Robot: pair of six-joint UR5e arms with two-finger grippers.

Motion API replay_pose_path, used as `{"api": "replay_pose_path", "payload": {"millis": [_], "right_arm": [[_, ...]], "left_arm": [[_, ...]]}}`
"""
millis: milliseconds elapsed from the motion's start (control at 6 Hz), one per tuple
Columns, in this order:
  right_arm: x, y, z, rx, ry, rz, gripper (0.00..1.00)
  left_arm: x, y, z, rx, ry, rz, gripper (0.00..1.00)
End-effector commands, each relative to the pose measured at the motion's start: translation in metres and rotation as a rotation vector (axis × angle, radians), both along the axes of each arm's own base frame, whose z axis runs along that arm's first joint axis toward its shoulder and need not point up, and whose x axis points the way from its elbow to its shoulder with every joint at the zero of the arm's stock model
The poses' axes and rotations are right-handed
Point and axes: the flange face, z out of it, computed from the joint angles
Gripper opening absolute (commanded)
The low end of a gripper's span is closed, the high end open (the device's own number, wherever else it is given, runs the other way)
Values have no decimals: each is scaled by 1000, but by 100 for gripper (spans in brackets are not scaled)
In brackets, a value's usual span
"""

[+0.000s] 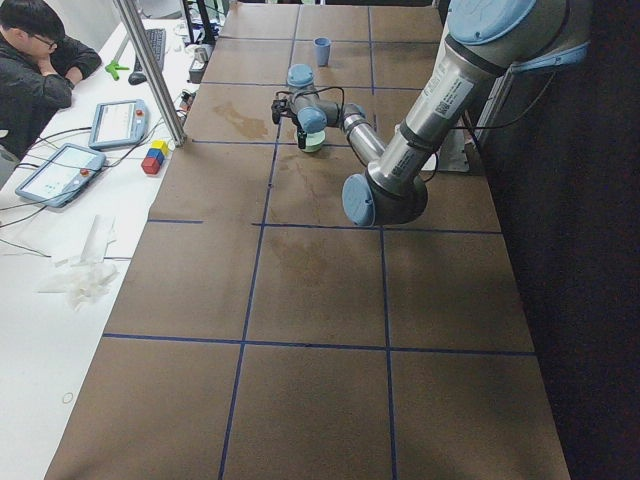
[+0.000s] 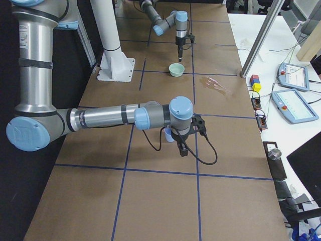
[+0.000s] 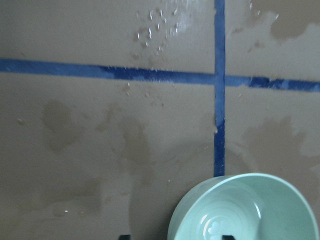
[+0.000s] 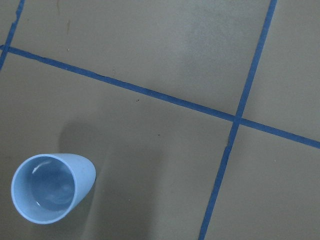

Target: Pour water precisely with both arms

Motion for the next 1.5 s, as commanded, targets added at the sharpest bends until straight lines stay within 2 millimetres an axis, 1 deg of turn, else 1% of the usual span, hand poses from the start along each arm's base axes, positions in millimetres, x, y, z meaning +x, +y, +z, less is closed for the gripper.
{"api": "replay_pose_path", "payload": {"millis": [0, 167, 333, 500, 667, 833, 1000, 1167, 1333], "right_arm": [[-6, 0, -32, -68, -62, 91, 100], [-29, 3, -74, -93, -86, 124, 100], [-56, 11, -106, -105, -81, 138, 100], [-86, 23, -139, -82, -35, 153, 100], [-123, 37, -163, -71, -2, 155, 100], [-146, 45, -167, -73, -2, 194, 100], [-160, 73, -145, -22, -33, 256, 100], [-160, 101, -119, 41, -52, 292, 100], [-167, 113, -93, 99, -51, 324, 100]], "left_arm": [[-82, 0, 32, 13, -37, 2, 100], [-113, -5, 51, 79, -92, 34, 100], [-128, 0, 68, 124, -118, 69, 100], [-126, 1, 70, 120, -122, 71, 100], [-123, 2, 70, 115, -124, 69, 100], [-122, 0, 72, 110, -127, 67, 100], [-121, 0, 72, 106, -126, 65, 100], [-119, -1, 75, 98, -129, 62, 100], [-119, -1, 75, 98, -130, 62, 100]]}}
